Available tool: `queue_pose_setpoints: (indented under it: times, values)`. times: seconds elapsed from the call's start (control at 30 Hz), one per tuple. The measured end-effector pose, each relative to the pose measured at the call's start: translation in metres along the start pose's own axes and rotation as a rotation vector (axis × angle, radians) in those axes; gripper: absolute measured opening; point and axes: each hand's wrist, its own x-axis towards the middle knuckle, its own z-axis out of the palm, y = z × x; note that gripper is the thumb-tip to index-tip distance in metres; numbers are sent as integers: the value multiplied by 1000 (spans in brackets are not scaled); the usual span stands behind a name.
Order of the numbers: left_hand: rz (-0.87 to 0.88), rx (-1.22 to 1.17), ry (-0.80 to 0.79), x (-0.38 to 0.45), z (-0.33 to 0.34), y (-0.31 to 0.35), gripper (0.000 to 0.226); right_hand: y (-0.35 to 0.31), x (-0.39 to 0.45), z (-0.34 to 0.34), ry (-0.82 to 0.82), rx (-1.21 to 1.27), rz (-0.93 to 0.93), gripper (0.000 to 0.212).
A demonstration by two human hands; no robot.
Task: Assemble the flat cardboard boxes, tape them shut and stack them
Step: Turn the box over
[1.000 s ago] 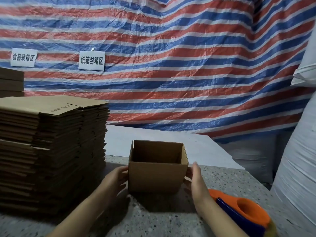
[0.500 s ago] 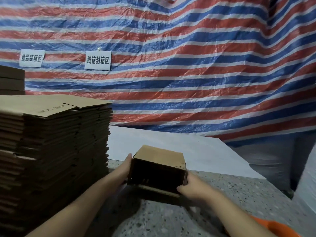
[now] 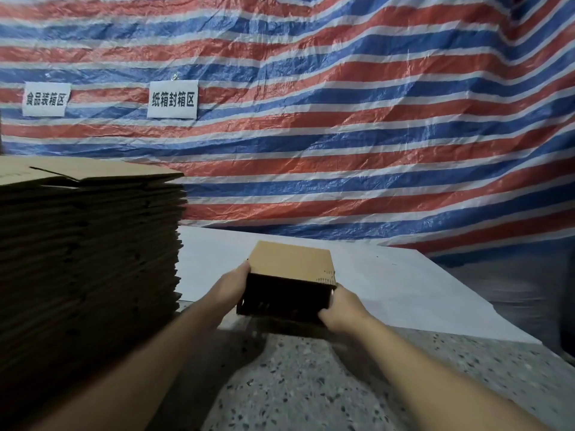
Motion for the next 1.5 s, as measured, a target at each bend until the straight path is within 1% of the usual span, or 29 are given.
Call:
queue_pose_setpoints:
  times: [0.03, 0.1, 0.2, 0.23, 0.3, 0.33, 0.43, 0.5, 0.6, 0.67, 0.73, 0.83, 0.9, 1.0, 1.07, 1.13, 1.2, 1.3, 1.37, 1.4, 1.43, 1.5]
  values:
    - [17, -11, 10, 10, -2, 2, 55, -4, 9, 1, 16, 42, -6, 43]
    - [34, -25, 86, 33, -5, 5, 56, -12, 26, 4, 42, 82, -5, 44]
    - [-9, -2, 183, 62, -8, 0, 59, -20, 47, 17, -7, 55, 31, 36]
    - [-14, 7, 184, 69, -9, -5, 59, -20, 52, 23, -31, 54, 49, 34]
    - [-14, 17, 169, 81, -8, -15, 60, -19, 63, 33, -42, 31, 56, 36]
    - [-7, 23, 177, 83, -6, -19, 61, -17, 66, 36, -38, 18, 52, 37]
    - [-5, 41, 213, 90, -1, -21, 65, -15, 74, 39, -36, 24, 66, 26]
    - [-20, 67, 247, 90, 0, -15, 67, -15, 74, 36, -21, 17, 81, 23]
    - [-34, 131, 372, 79, -1, -5, 66, -19, 62, 22, 1, -7, 99, 26]
    - [-24, 187, 429, 63, 0, 4, 60, -24, 50, 9, 10, -37, 98, 23]
    - [26, 221, 444, 37, 2, 15, 52, -31, 30, -8, 1, -91, 76, 18]
    - [161, 286, 387, -15, 6, 33, 32, -47, -16, -40, -9, -150, 25, 15]
    - [238, 334, 335, -56, 10, 43, 21, -57, -52, -61, -8, -144, 0, 20]
    - [342, 381, 282, -123, 16, 61, 20, -68, -108, -83, 6, -105, -29, 25]
    - [395, 376, 254, -165, 17, 72, 24, -74, -141, -91, 33, -83, -50, 26]
    - [422, 382, 244, -203, 13, 82, 27, -79, -173, -92, 51, -68, -76, 28]
    - [478, 445, 260, -234, 1, 95, 28, -84, -198, -92, 49, -74, -109, 32]
    - [689, 656, 370, -265, -29, 121, 23, -91, -226, -95, 46, -104, -158, 34]
    - [845, 798, 486, -276, -59, 142, 10, -97, -240, -102, 67, -129, -184, 35]
    - [881, 884, 557, -275, -76, 153, 11, -99, -244, -106, 80, -130, -193, 35]
    - [857, 976, 624, -271, -94, 164, 22, -101, -246, -111, 92, -118, -201, 36]
    - [658, 1149, 684, -261, -130, 184, 44, -105, -248, -119, 107, -71, -225, 37]
